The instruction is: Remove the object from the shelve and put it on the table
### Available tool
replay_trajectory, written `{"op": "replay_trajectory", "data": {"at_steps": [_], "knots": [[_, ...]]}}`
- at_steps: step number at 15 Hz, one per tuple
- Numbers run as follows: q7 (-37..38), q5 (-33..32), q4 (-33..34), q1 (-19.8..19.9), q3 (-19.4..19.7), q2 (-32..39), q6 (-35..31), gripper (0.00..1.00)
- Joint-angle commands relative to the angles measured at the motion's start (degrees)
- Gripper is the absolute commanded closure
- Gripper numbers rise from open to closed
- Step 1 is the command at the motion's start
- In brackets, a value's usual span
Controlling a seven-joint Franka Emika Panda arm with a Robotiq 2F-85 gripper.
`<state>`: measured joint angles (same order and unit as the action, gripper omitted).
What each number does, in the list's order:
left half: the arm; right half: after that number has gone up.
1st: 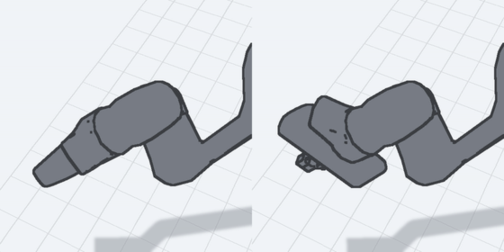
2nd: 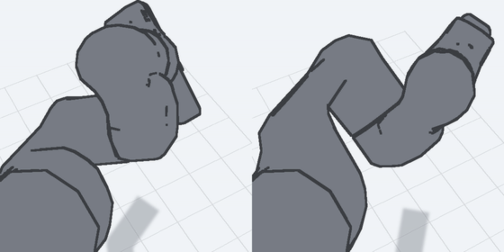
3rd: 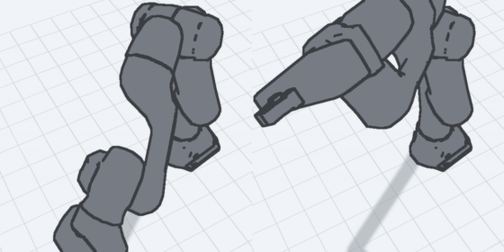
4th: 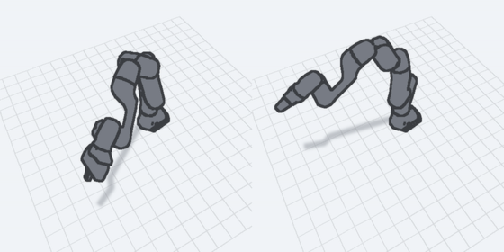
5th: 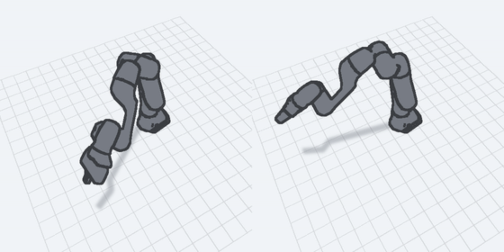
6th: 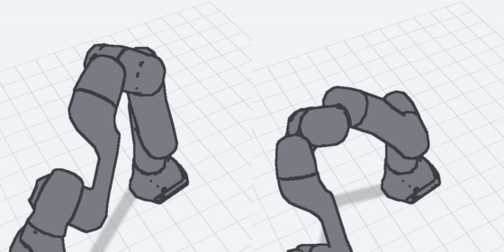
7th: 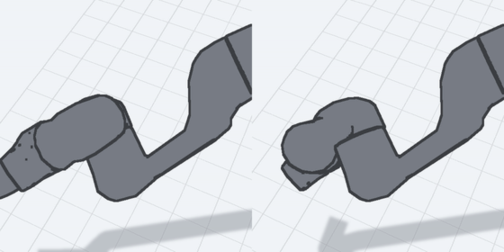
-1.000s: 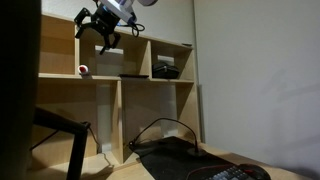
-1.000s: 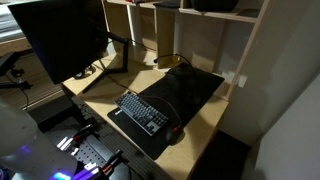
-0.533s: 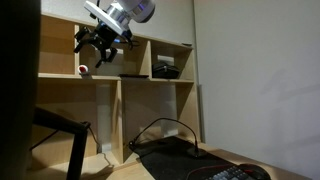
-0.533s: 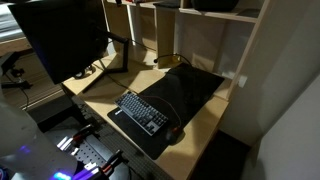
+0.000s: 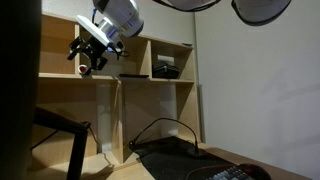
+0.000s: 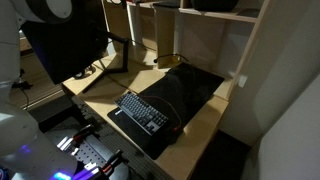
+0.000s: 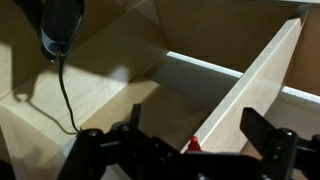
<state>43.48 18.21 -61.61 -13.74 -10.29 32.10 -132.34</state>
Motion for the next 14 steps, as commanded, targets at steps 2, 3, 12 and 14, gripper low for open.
{"op": "replay_trajectory", "data": {"at_steps": [2, 3, 12, 14], "knots": [[0.88, -0.82, 1.78, -0.36, 0.83, 2.17, -3.20, 0.00], [0.92, -0.91, 2.36, -0.39, 1.04, 2.79, -4.64, 0.00], [-0.25, -1.41, 4.31, -0.32, 1.21, 6.07, -10.75, 0.48], [-0.64, -1.19, 4.51, -0.11, 1.01, 6.18, -11.10, 0.62]]}}
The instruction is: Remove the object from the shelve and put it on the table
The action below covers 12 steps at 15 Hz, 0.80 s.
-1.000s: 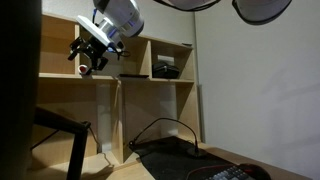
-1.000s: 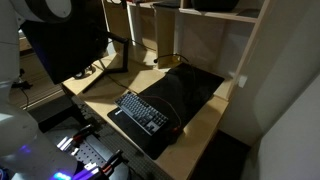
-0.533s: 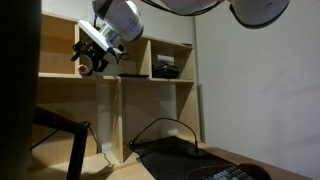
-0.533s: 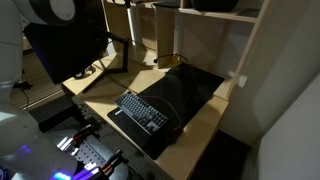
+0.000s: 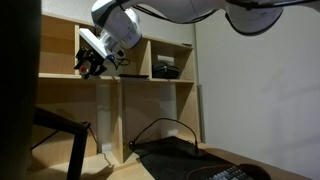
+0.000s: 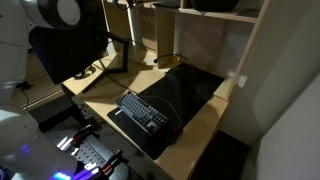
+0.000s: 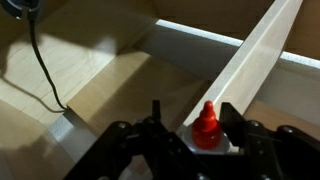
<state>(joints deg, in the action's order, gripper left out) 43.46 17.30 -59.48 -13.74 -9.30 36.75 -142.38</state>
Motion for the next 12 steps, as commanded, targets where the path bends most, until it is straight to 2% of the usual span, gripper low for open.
{"op": "replay_trajectory", "data": {"at_steps": [1, 5, 7, 9, 12], "knots": [[-0.70, -0.25, 2.51, -0.04, 0.02, 1.52, -1.19, 0.68], [-0.89, -0.09, 2.60, 0.18, -0.04, 1.46, -2.30, 0.95], [-0.96, 0.50, 2.49, 0.57, -0.44, 1.31, -2.20, 0.94], [0.08, 1.96, 2.58, 1.33, -1.08, 0.83, 0.29, 0.99], [0.72, 8.54, 2.67, 4.35, -4.26, -0.84, 6.07, 0.97]]}}
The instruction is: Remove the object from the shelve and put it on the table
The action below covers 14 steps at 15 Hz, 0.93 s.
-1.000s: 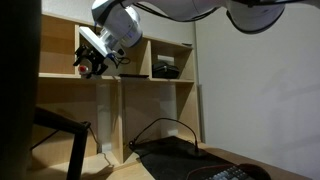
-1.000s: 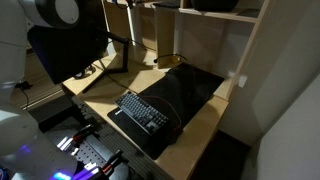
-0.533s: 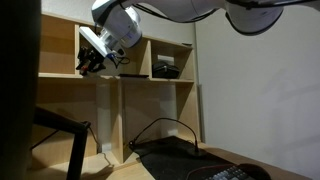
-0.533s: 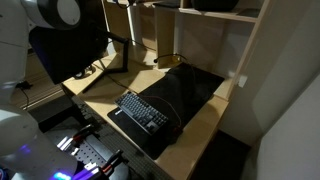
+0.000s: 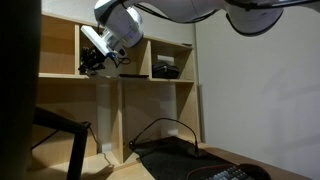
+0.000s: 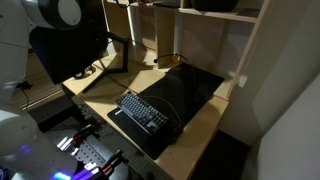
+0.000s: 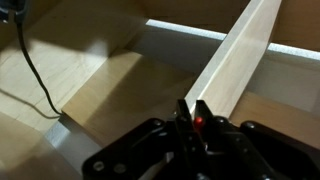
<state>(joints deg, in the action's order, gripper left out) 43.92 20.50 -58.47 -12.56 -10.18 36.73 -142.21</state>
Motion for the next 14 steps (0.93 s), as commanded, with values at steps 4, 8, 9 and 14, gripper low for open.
{"op": "replay_trajectory", "data": {"at_steps": [4, 8, 9, 14], "knots": [[4.29, 13.10, 2.11, 6.72, -5.22, -4.42, 13.34, 0.97], [11.06, 21.01, 0.39, 12.03, -6.10, -10.89, 24.55, 0.97], [12.40, 23.64, -0.50, 13.59, -6.16, -12.73, 27.13, 0.97], [16.59, 37.94, -8.21, 21.75, -5.22, -20.32, 39.27, 0.97]]}}
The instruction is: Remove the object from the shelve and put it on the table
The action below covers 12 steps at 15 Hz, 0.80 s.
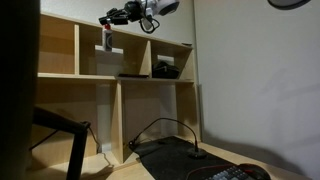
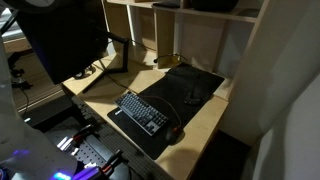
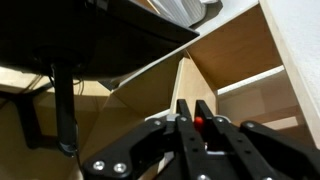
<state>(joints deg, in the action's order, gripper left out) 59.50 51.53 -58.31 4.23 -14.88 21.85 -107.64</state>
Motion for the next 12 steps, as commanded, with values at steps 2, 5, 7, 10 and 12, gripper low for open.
{"op": "replay_trajectory", "data": {"at_steps": [2, 5, 7, 10, 12], "knots": [[0.48, 12.55, -14.98, 8.51, 0.13, -8.39, 8.42, 0.97], [0.20, 18.37, -23.50, 11.88, 1.00, -10.05, 13.26, 0.97], [0.84, 21.83, -29.18, 7.96, 7.58, -10.68, 16.04, 0.97], [1.97, 20.79, -38.67, 4.86, 11.91, -11.47, 15.01, 0.97], [-0.44, 20.89, -45.17, 3.38, 13.58, -11.85, 14.55, 0.97]]}}
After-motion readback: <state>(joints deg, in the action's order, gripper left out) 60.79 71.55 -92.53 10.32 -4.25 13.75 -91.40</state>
